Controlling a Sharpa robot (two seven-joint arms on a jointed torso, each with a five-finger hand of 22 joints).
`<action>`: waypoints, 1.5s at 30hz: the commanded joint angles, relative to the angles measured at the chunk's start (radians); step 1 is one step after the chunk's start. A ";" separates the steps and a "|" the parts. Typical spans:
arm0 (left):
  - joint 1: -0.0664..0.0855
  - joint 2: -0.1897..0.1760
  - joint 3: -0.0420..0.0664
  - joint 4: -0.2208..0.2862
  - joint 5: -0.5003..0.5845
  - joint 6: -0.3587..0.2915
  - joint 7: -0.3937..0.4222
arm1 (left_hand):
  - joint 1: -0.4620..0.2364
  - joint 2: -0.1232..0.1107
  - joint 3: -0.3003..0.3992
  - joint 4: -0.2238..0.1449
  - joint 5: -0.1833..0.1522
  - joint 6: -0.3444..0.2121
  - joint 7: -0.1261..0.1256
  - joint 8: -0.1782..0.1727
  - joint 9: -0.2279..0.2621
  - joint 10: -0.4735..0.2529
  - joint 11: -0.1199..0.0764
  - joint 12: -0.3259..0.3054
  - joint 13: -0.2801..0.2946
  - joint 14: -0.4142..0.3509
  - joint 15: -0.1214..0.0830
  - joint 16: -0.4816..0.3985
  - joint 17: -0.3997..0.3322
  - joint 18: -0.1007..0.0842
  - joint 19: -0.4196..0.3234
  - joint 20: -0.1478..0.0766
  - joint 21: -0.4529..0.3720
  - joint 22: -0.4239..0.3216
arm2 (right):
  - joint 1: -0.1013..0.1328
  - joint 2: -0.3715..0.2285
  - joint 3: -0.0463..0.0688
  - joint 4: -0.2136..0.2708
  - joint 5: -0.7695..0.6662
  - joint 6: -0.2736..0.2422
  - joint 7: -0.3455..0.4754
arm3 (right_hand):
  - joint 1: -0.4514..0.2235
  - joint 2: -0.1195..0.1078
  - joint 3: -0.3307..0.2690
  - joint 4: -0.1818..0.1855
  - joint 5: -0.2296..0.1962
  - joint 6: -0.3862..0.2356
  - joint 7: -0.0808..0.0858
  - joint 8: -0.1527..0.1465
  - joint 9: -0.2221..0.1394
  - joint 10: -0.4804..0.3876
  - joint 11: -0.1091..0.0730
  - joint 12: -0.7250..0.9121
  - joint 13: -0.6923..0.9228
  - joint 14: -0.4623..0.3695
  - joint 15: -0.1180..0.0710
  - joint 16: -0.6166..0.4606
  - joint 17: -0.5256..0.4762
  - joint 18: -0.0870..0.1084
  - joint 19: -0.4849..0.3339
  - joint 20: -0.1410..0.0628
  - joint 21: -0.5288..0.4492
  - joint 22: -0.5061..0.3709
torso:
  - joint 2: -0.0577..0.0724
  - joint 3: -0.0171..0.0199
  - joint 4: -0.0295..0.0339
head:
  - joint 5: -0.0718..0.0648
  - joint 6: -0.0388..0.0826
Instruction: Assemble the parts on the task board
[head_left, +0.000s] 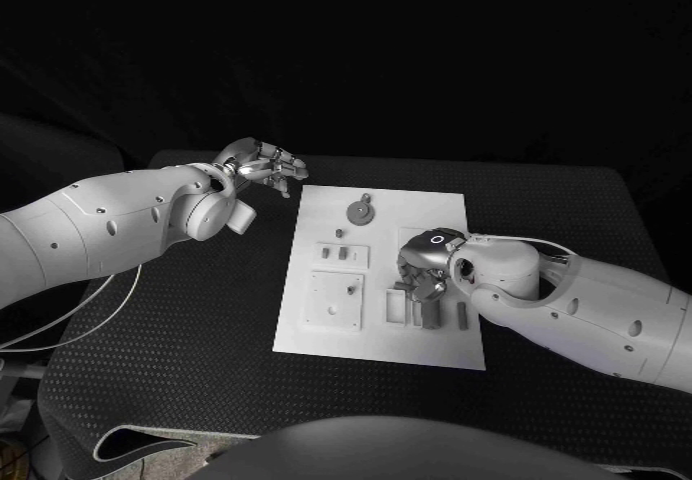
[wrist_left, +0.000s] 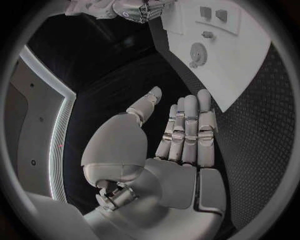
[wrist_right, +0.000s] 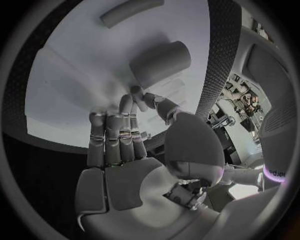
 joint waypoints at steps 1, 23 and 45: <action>0.001 0.002 0.000 0.001 -0.001 0.015 0.004 | -0.003 -0.005 -0.007 -0.001 -0.006 -0.002 0.003 0.002 -0.001 -0.006 -0.001 0.005 0.002 0.005 0.000 -0.004 0.001 0.031 0.004 -0.003 -0.007 0.001 | -0.002 0.001 -0.002 -0.002 -0.050 0.022 -0.031 | -0.004 -0.008 0.001 -0.006 -0.002 0.002 0.000 0.003 0.002 -0.001 0.001 0.006 0.002 0.002 -0.008 0.007 0.002 0.040 0.001 -0.009 0.004 0.013 | 0.000 -0.0002 0.0006 | 0.000 0.000; 0.001 0.003 0.000 -0.002 -0.002 0.017 0.004 | -0.003 -0.004 -0.007 -0.001 -0.006 -0.002 0.003 0.002 -0.001 -0.006 -0.001 0.005 0.002 0.004 0.000 -0.004 0.002 0.031 0.004 -0.003 -0.008 0.002 | 0.001 -0.003 -0.001 0.010 -0.080 0.001 -0.051 | -0.002 -0.009 0.003 -0.012 -0.001 0.003 -0.001 0.003 0.004 -0.004 0.001 0.015 0.010 0.000 -0.009 0.008 0.003 0.040 0.000 -0.009 0.005 0.013 | 0.000 0.0004 0.0002 | -0.003 0.000; 0.001 0.004 -0.001 -0.003 -0.004 0.020 0.001 | -0.003 -0.004 -0.007 -0.001 -0.006 -0.002 0.003 0.003 -0.001 -0.007 0.000 0.005 0.002 0.004 0.000 -0.005 0.002 0.030 0.004 -0.003 -0.009 0.002 | 0.009 -0.007 0.000 0.011 -0.082 -0.015 -0.057 | -0.008 -0.012 0.005 -0.009 -0.001 0.000 0.000 0.000 0.005 -0.012 0.002 0.020 0.014 -0.002 -0.008 0.007 0.003 0.040 0.000 -0.009 0.004 0.012 | 0.000 0.0002 0.0001 | -0.007 0.000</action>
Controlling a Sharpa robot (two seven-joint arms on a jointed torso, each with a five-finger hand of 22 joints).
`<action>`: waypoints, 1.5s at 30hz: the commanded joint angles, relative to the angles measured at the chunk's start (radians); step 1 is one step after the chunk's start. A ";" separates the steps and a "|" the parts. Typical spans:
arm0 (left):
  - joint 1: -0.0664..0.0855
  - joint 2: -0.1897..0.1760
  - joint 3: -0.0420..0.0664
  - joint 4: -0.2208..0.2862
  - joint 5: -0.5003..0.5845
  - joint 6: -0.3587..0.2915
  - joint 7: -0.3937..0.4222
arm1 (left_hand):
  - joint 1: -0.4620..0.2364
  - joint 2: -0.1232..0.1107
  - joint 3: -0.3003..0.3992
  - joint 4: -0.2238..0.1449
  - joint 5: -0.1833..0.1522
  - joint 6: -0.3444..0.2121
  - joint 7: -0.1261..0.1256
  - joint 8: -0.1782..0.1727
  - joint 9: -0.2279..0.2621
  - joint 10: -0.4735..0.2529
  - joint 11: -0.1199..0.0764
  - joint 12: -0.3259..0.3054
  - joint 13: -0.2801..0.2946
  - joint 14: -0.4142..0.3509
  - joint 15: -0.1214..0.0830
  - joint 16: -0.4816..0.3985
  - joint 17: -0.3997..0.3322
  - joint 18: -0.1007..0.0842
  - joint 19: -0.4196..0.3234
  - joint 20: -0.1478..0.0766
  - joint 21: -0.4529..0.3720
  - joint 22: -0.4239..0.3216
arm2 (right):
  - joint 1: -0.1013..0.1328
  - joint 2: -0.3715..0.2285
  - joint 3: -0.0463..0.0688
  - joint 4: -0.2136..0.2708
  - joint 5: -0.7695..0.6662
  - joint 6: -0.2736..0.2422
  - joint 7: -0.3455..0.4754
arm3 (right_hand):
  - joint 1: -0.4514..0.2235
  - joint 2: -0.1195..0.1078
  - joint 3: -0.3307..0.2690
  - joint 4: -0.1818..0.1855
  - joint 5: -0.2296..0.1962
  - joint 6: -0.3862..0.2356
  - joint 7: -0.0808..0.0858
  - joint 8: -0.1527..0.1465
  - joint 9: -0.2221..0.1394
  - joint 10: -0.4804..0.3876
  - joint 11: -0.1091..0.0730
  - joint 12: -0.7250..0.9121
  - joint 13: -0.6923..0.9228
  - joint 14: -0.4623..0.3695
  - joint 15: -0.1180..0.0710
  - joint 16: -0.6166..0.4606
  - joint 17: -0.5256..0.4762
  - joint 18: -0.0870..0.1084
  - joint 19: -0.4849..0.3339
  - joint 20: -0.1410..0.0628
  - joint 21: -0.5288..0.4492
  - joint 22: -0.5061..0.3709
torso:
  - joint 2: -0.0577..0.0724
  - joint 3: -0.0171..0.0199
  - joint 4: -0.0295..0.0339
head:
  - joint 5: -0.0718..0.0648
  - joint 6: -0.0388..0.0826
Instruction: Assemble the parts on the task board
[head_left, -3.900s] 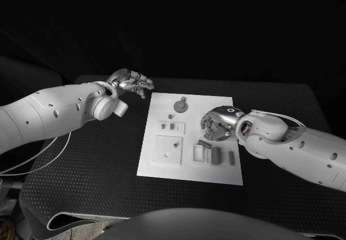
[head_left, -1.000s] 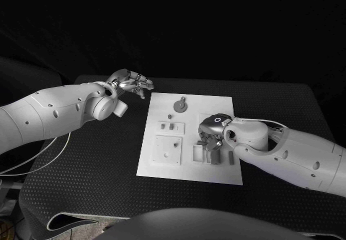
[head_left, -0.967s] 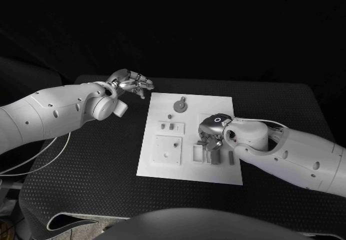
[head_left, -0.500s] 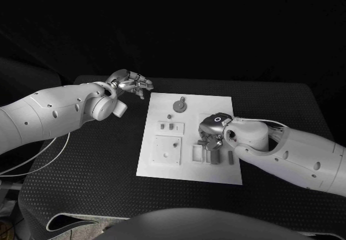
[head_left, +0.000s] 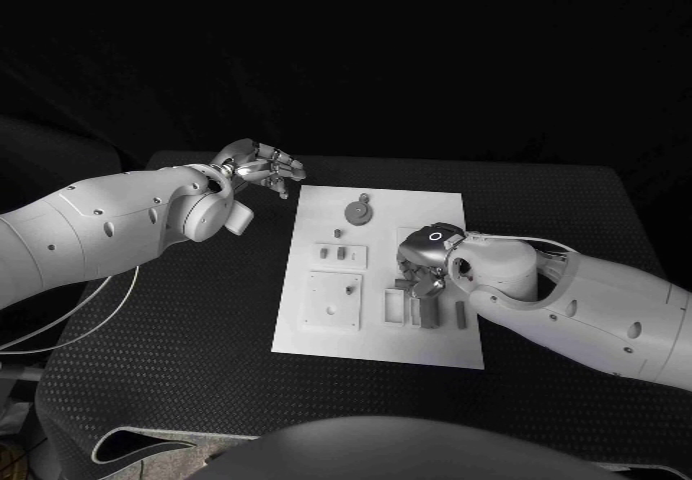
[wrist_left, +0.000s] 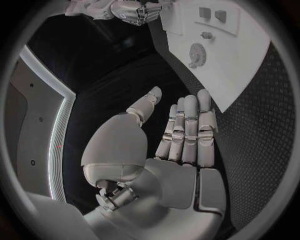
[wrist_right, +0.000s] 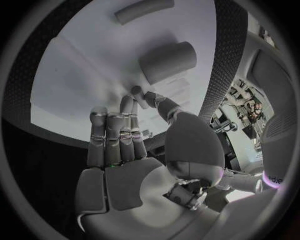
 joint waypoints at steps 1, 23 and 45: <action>0.001 0.002 0.000 0.001 -0.003 0.015 0.005 | -0.003 -0.004 -0.007 -0.001 -0.006 -0.004 0.005 0.003 -0.001 -0.008 0.001 0.005 0.001 0.004 0.000 -0.005 0.002 0.030 0.002 -0.001 -0.005 0.001 | 0.002 0.000 0.001 -0.009 -0.025 -0.005 -0.024 | -0.004 -0.009 -0.001 -0.003 -0.001 -0.003 0.004 -0.005 -0.001 -0.009 -0.002 0.004 0.001 0.000 -0.006 0.003 0.000 0.030 -0.003 -0.007 0.005 0.013 | 0.000 -0.0005 -0.0001 | 0.000 0.000; 0.001 0.000 0.000 0.002 -0.004 0.013 0.005 | -0.003 -0.004 -0.007 -0.001 -0.006 -0.004 0.005 0.003 -0.002 -0.008 0.001 0.005 0.001 0.003 0.000 -0.006 0.002 0.030 0.002 -0.001 -0.006 0.002 | 0.012 0.020 -0.016 -0.029 -0.075 0.024 -0.049 | 0.002 -0.014 0.006 -0.011 -0.002 -0.020 0.011 -0.016 -0.001 -0.029 0.004 0.017 0.013 -0.010 0.000 0.003 0.002 0.030 -0.011 -0.004 0.000 0.011 | 0.000 -0.0009 0.0002 | -0.003 0.000; 0.001 0.001 0.000 0.001 -0.004 0.015 0.005 | -0.002 -0.004 -0.007 -0.001 -0.006 -0.005 0.005 0.003 -0.002 -0.009 0.001 0.005 0.002 0.003 0.000 -0.006 0.003 0.030 0.002 -0.001 -0.007 0.002 | 0.023 -0.019 -0.014 0.014 -0.062 0.003 -0.057 | -0.002 -0.011 0.005 -0.009 -0.002 -0.017 0.010 -0.015 0.001 -0.029 0.003 0.024 0.016 -0.009 0.000 0.005 0.002 0.030 -0.010 -0.003 0.002 0.012 | 0.000 -0.0007 -0.0001 | -0.004 0.000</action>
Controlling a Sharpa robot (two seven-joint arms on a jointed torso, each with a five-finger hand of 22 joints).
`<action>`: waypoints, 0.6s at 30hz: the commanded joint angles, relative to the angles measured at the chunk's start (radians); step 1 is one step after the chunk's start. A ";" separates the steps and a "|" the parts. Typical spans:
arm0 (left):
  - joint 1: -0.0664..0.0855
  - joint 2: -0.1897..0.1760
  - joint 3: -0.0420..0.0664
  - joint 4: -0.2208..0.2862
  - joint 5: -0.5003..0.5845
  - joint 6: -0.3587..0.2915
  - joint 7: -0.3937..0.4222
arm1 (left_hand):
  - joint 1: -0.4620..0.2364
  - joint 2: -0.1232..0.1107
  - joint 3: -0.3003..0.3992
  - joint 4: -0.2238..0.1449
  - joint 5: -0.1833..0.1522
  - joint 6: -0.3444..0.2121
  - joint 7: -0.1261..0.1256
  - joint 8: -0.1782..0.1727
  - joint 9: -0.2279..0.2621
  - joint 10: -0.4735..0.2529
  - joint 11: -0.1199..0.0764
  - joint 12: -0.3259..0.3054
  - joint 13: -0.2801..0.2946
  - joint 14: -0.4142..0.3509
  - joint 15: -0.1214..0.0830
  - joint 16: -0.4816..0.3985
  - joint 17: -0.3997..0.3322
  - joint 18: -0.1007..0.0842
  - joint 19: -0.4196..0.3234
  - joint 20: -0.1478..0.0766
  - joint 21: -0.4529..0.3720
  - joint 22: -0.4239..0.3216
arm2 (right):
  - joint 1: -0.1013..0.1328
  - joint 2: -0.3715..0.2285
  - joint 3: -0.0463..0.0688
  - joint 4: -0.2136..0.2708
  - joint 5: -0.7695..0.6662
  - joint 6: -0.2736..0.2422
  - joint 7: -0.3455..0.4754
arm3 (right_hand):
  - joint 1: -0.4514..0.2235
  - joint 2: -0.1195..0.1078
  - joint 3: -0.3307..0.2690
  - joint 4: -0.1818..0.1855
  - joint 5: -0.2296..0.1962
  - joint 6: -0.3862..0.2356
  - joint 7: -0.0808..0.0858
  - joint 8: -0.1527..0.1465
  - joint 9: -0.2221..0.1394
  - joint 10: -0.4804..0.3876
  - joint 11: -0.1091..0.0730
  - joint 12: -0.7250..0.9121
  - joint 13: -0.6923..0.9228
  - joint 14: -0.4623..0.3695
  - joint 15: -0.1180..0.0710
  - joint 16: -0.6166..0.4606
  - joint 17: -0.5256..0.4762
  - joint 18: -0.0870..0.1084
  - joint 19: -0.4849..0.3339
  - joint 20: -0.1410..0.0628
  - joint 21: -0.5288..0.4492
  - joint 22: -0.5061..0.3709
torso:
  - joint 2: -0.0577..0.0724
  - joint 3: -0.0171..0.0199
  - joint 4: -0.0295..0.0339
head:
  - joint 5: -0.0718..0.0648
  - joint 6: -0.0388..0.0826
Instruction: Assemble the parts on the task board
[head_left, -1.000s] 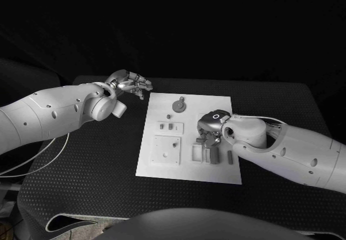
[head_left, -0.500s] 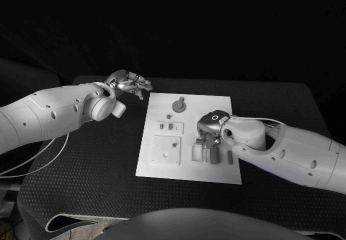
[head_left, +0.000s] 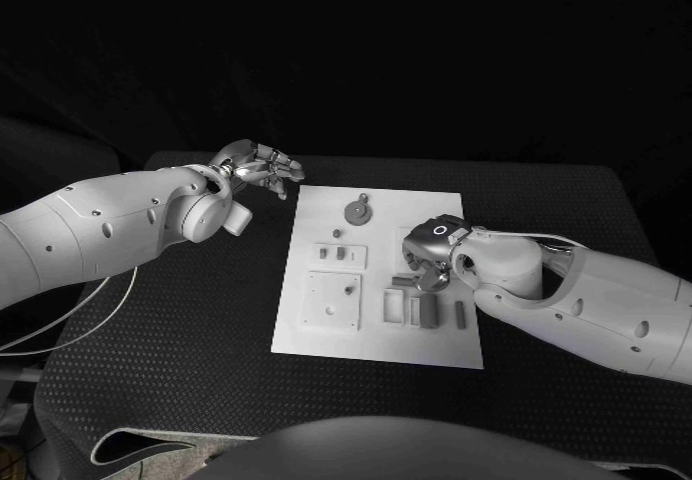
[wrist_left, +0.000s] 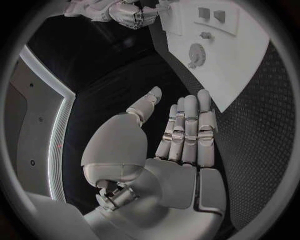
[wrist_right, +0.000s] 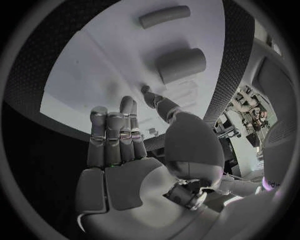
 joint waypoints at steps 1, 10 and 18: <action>0.001 0.002 0.000 0.002 -0.004 0.013 0.007 | -0.002 -0.004 -0.007 -0.001 -0.006 -0.005 0.006 0.003 -0.001 -0.007 -0.001 0.005 0.001 0.003 0.000 -0.006 0.002 0.030 0.004 -0.003 -0.004 0.002 | -0.001 0.001 -0.001 -0.005 -0.009 0.013 -0.014 | 0.000 0.002 0.001 -0.005 -0.002 -0.003 0.005 0.003 0.001 -0.002 -0.002 0.004 0.001 -0.004 0.001 0.003 0.001 0.030 -0.004 -0.001 0.005 0.012 | 0.000 -0.0001 -0.0007 | 0.000 0.000; 0.001 0.001 0.001 0.003 -0.004 0.012 0.007 | -0.002 -0.005 -0.007 -0.001 -0.006 -0.005 0.006 0.003 -0.001 -0.007 -0.001 0.005 0.001 0.003 0.000 -0.007 0.002 0.030 0.004 -0.003 -0.004 0.002 | -0.001 0.023 -0.003 -0.034 0.023 0.037 -0.003 | -0.007 -0.005 0.003 0.000 -0.002 -0.041 0.015 -0.022 -0.009 -0.012 0.005 0.013 0.006 -0.010 0.007 0.002 0.001 0.030 -0.008 0.001 0.003 0.011 | 0.000 0.0000 -0.0010 | -0.002 0.000; 0.001 0.000 0.001 0.002 -0.004 0.012 0.006 | -0.002 -0.005 -0.007 -0.001 -0.006 -0.005 0.006 0.003 -0.002 -0.007 -0.001 0.005 0.001 0.003 0.000 -0.007 0.002 0.030 0.004 -0.003 -0.004 0.002 | -0.002 0.027 -0.006 -0.032 0.034 0.040 0.002 | -0.011 -0.012 0.004 0.007 -0.002 -0.063 0.022 -0.037 -0.017 -0.018 0.011 0.021 0.011 -0.013 0.013 0.003 0.002 0.030 -0.010 0.003 0.002 0.011 | 0.000 0.0001 0.0001 | -0.003 0.000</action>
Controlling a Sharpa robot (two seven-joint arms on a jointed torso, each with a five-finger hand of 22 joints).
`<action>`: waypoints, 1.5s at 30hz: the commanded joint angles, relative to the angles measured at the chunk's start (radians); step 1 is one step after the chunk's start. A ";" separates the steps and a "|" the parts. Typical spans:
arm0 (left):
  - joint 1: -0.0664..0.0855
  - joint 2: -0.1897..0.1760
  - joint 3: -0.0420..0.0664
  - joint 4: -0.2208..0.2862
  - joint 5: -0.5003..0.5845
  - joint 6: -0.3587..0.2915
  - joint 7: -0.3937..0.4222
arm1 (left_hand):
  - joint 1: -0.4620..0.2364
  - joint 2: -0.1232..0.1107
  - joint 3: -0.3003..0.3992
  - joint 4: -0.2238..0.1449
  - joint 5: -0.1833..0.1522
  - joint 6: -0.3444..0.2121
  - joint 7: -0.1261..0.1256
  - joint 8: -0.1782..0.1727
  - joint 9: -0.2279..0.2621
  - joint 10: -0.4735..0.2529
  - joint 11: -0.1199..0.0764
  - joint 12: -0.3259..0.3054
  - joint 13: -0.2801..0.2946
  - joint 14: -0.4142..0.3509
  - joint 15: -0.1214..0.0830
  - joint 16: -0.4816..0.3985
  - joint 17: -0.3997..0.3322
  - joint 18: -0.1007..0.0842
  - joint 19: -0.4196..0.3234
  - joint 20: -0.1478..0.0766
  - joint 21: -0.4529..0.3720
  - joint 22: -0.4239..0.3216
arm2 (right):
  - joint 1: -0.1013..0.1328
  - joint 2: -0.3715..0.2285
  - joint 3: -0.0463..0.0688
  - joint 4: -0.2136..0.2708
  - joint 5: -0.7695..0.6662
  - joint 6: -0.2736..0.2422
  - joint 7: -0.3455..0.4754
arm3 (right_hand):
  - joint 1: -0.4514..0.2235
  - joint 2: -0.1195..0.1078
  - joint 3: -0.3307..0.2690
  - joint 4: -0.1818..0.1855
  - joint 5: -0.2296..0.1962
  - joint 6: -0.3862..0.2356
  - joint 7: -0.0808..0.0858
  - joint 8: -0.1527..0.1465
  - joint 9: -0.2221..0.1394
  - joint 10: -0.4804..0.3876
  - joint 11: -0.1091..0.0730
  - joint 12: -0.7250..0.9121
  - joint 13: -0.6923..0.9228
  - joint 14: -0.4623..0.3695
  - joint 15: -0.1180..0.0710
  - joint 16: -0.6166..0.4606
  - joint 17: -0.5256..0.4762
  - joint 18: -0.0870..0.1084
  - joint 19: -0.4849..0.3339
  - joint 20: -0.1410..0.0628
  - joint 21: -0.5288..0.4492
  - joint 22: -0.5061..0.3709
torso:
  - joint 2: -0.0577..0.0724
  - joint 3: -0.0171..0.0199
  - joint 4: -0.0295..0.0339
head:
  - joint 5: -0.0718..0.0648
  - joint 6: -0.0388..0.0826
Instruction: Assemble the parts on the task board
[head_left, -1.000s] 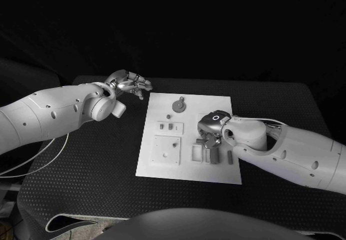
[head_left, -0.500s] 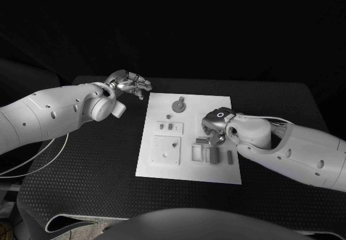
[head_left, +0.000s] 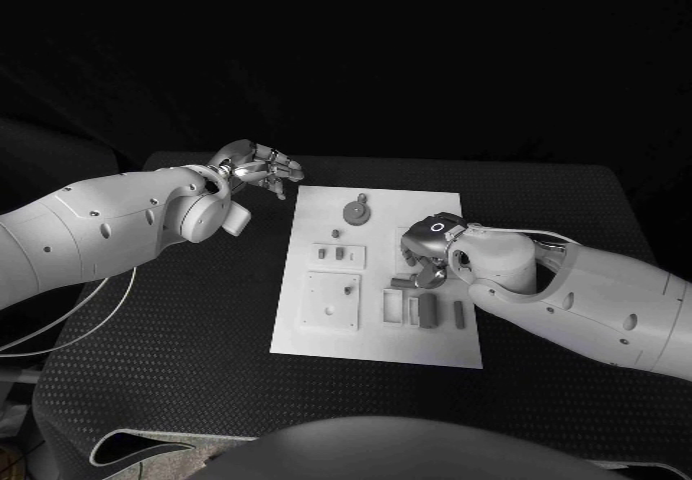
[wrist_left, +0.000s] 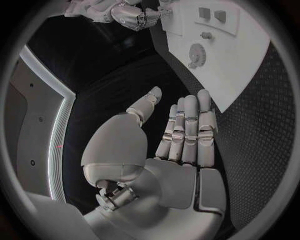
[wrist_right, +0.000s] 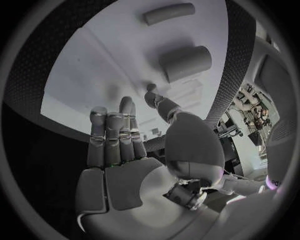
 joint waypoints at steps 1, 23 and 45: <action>0.001 0.001 0.001 0.001 -0.003 0.012 0.007 | -0.002 -0.004 -0.007 -0.001 -0.006 -0.001 0.002 0.003 -0.002 -0.007 -0.001 0.005 0.002 0.003 0.000 -0.007 0.001 0.030 0.006 -0.004 -0.004 0.001 | -0.005 0.000 -0.005 0.007 0.018 0.032 0.007 | -0.005 -0.005 0.001 0.004 -0.002 -0.024 0.016 -0.002 -0.002 -0.008 0.000 0.007 0.001 -0.003 0.002 0.000 0.002 0.030 -0.007 0.001 0.003 0.010 | 0.000 -0.0005 0.0006 | 0.001 0.000; 0.001 -0.001 0.001 0.001 -0.004 0.014 0.006 | -0.003 -0.004 -0.007 -0.001 -0.006 -0.002 0.002 0.004 -0.002 -0.007 -0.001 0.005 0.002 0.003 0.000 -0.007 0.002 0.030 0.006 -0.004 -0.005 0.002 | -0.011 -0.013 -0.006 0.044 0.021 -0.015 0.001 | -0.009 -0.003 0.002 0.019 -0.002 -0.019 0.013 -0.002 -0.004 -0.001 -0.003 0.034 0.016 0.002 0.000 0.005 0.003 0.030 -0.002 -0.001 0.007 0.011 | 0.000 0.0000 0.0000 | 0.005 0.000; 0.001 -0.001 0.001 0.000 -0.004 0.014 0.006 | -0.003 -0.004 -0.007 -0.001 -0.006 -0.002 0.002 0.004 -0.002 -0.007 -0.001 0.005 0.002 0.003 0.000 -0.007 0.002 0.030 0.006 -0.004 -0.006 0.002 | -0.014 -0.036 -0.004 0.062 -0.017 -0.154 -0.038 | 0.000 -0.003 0.002 0.021 -0.002 -0.021 0.011 -0.004 -0.007 -0.007 -0.006 0.085 0.031 0.015 -0.004 0.013 0.005 0.030 0.010 -0.009 0.017 0.012 | 0.000 -0.0003 0.0005 | 0.006 0.000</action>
